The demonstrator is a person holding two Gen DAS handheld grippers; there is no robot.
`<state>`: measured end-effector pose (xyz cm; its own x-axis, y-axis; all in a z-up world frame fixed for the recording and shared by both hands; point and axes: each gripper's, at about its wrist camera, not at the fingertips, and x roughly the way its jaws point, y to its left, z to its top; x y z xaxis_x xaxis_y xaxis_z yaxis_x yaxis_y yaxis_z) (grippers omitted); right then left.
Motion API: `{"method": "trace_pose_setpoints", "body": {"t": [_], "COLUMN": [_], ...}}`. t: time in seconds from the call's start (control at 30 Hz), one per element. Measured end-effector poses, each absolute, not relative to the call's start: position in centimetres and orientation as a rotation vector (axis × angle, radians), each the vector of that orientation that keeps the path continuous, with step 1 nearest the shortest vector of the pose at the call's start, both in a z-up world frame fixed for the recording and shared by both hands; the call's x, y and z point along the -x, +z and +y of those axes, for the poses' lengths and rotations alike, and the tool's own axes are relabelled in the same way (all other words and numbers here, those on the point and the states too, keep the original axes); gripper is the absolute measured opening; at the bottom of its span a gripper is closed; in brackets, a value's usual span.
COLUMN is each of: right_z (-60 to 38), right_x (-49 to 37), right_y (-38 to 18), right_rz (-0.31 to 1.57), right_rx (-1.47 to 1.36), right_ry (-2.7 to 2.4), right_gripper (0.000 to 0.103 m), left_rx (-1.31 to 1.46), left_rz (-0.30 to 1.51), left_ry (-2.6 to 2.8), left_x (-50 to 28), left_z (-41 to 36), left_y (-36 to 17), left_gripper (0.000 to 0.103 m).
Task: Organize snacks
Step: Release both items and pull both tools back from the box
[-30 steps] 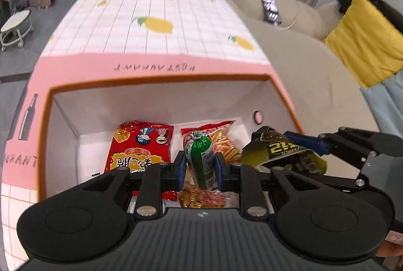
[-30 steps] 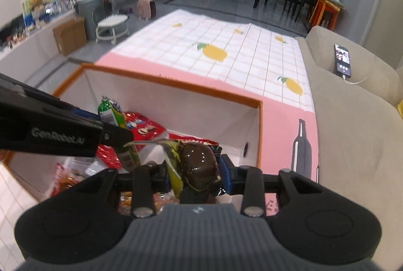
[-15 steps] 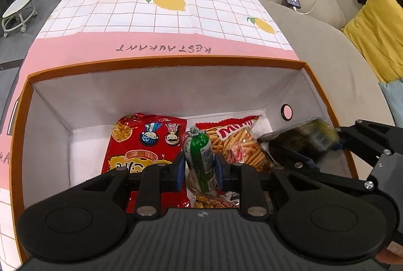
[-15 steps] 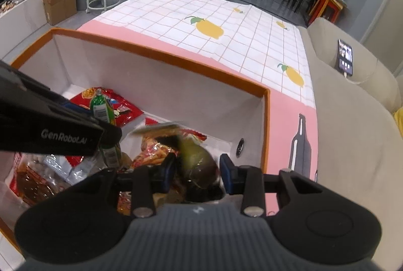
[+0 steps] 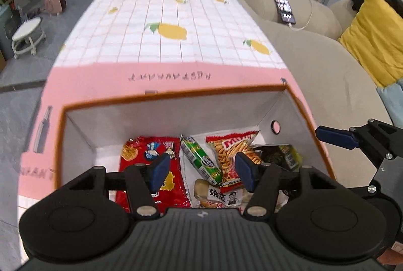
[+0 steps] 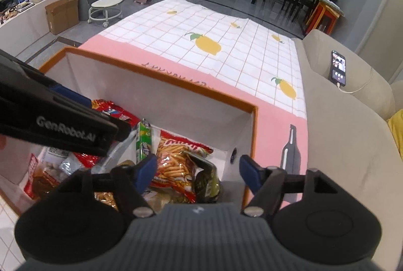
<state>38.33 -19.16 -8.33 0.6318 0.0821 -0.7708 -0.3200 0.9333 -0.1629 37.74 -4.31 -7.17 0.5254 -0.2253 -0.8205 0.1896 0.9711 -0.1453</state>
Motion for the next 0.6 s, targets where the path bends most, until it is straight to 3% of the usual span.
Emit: {"method": "trace_pose_setpoints", "body": {"t": [0.1, 0.17, 0.4, 0.6], "right_z": [-19.5, -19.9, -20.7, -21.1], "right_x": [-37.4, -36.2, -30.0, -22.9], "right_y": [-6.2, -4.3, 2.8, 7.1], "right_rz": [0.83, 0.786, 0.613, 0.513], "right_rx": [0.267, 0.229, 0.113, 0.046], "right_ry": [0.228, 0.22, 0.231, 0.254], "right_gripper": [0.071, 0.079, 0.081, 0.081], "left_rx": [-0.001, -0.041, -0.118, -0.137], "left_rz": [0.919, 0.851, 0.597, 0.509], "left_ry": [-0.233, -0.213, -0.165, -0.14], "left_x": [-36.1, -34.7, -27.9, -21.8], "left_z": [-4.3, -4.2, -3.9, -3.8], "left_y": [-4.5, -2.4, 4.7, 8.2], "left_gripper": [0.07, 0.07, 0.072, 0.074]}}
